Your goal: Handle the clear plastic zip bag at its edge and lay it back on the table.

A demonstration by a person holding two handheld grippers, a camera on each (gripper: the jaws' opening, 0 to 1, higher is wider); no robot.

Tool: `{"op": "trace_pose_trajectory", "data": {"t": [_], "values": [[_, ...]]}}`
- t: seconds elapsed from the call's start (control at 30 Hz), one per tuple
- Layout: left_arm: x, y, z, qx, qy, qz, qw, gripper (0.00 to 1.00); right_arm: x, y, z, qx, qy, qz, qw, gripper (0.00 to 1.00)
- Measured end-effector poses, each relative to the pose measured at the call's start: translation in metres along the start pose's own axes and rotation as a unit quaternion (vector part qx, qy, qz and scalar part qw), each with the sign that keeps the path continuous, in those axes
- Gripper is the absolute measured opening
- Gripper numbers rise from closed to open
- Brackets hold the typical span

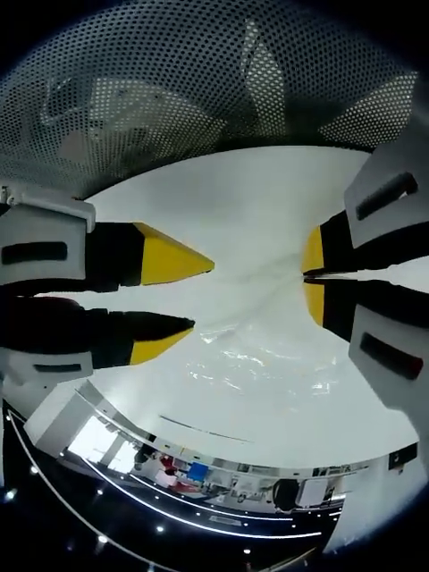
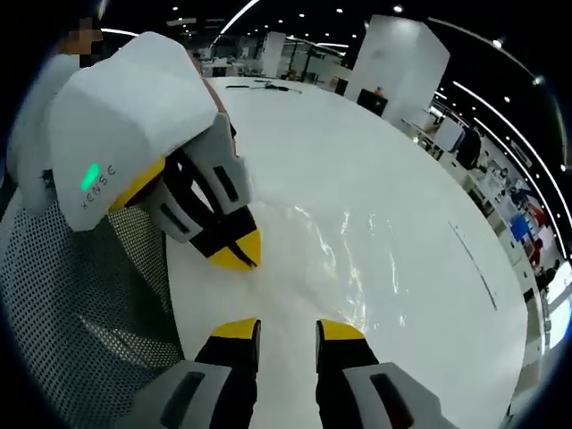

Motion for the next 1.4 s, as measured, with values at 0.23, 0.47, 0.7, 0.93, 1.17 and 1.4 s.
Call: {"op": "trace_pose_trajectory", "data": {"t": [0.23,0.47,0.7,0.93,1.17,1.4], "values": [[-0.001,0.000,0.003,-0.003,0.002,0.001,1.0000,0.03,0.002,0.004,0.000,-0.017,0.005,-0.001,0.9998,0.22],[0.007,-0.001,0.005,-0.002,0.001,0.008,1.0000,0.11,-0.001,0.008,0.002,-0.028,0.007,-0.003,0.9996,0.21],[0.020,0.002,0.010,-0.004,-0.001,0.016,0.9999,0.13,0.000,0.006,0.003,-0.038,0.011,0.003,0.9992,0.21],[0.038,-0.006,0.000,0.001,-0.024,0.042,0.9988,0.12,0.000,0.003,0.007,-0.050,0.015,0.011,0.9986,0.19],[0.058,-0.013,-0.027,0.023,-0.057,0.068,0.9958,0.11,0.003,-0.007,0.013,-0.070,0.019,0.031,0.9969,0.19],[0.072,-0.022,-0.041,0.048,-0.061,0.101,0.9918,0.10,0.008,-0.015,0.019,-0.091,0.022,0.041,0.9947,0.18]]}}
Point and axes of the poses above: the point that each gripper's makers call its tool centre point, and the gripper's own axes: x roughly backward along the fingers, z roughly to its right, y roughly out of its underside, the point moved 3 cm from there along x, roughly backward along the fingers, and after that the axes turned 8 degrees about x, right-handed, at the moved point
